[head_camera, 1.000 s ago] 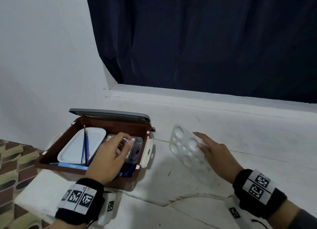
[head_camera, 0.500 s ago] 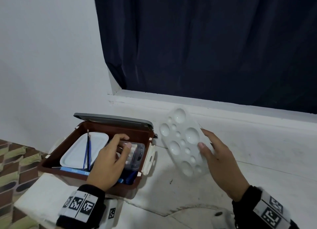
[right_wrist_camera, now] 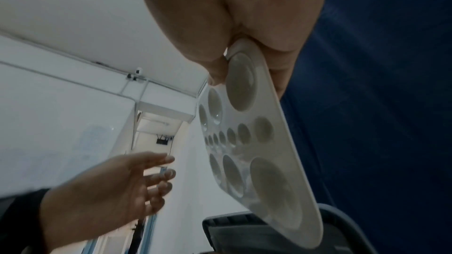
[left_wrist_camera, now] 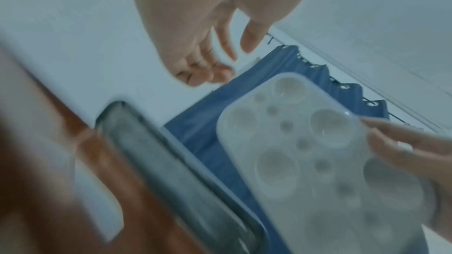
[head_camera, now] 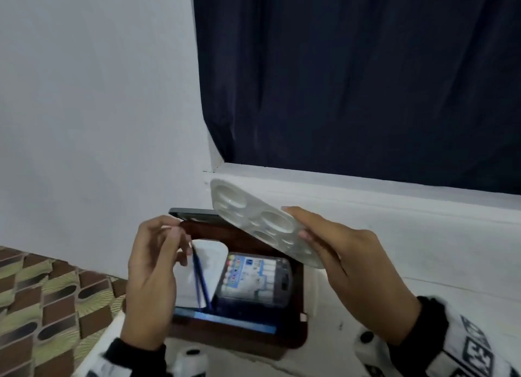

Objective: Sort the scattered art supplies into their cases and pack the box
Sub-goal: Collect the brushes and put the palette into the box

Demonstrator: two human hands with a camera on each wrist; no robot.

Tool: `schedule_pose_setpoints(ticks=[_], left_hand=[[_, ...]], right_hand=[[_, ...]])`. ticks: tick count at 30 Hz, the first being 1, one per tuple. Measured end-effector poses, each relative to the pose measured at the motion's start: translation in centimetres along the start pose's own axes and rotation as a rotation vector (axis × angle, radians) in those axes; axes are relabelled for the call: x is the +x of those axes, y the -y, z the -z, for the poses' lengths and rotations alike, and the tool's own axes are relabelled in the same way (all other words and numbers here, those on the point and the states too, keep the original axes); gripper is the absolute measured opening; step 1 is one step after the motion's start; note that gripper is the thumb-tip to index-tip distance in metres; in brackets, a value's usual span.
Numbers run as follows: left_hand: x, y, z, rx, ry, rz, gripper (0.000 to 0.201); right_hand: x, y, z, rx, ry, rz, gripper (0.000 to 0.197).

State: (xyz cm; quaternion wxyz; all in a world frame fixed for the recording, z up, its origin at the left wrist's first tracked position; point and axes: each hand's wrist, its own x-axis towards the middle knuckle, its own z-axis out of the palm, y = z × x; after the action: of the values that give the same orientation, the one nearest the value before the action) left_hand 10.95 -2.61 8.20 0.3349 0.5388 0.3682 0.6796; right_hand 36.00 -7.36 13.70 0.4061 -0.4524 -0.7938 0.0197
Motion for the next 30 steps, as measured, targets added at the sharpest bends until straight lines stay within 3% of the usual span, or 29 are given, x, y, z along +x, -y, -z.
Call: schedule_pose_setpoints(ticks=[2, 4, 7, 10, 13, 17, 19, 24, 30], left_hand=[[2.6, -0.5, 2.7, 0.132, 0.081, 0.036, 0.008], [5.1, -0.4, 5.4, 0.304, 0.163, 0.028, 0.008], [8.9, 0.6, 8.1, 0.543, 0.308, -0.004, 0.016], [12.3, 2.7, 9.0, 0.654, 0.498, 0.005, 0.023], [14.7, 4.7, 9.0, 0.775, 0.718, -0.030, 0.038], [16.8, 6.3, 8.3, 0.941, 1.012, -0.052, 0.049], [17.3, 7.0, 8.0, 0.963, 1.122, -0.076, 0.045], [18.1, 8.1, 8.0, 0.866, 1.204, -0.110, 0.029], [17.6, 8.5, 9.3, 0.845, 1.175, -0.163, 0.021]], right_hand=[[1.5, 0.6, -1.7, -0.103, 0.159, 0.032, 0.040], [2.8, 0.8, -3.8, -0.274, 0.283, 0.063, 0.056], [4.3, 0.9, -7.2, -0.423, 0.316, 0.130, 0.085], [5.2, 1.1, -9.9, -0.472, 0.327, 0.216, 0.086], [5.1, 1.2, -12.1, -0.560, 0.474, 0.259, 0.086], [4.6, 1.5, -13.6, -0.581, 0.566, 0.211, 0.073], [4.3, 1.6, -13.8, -0.585, 0.618, 0.169, 0.078], [3.6, 2.3, -14.9, -0.543, 0.838, 0.066, 0.064], [3.6, 2.2, -15.3, -0.437, 0.846, 0.024, 0.060]])
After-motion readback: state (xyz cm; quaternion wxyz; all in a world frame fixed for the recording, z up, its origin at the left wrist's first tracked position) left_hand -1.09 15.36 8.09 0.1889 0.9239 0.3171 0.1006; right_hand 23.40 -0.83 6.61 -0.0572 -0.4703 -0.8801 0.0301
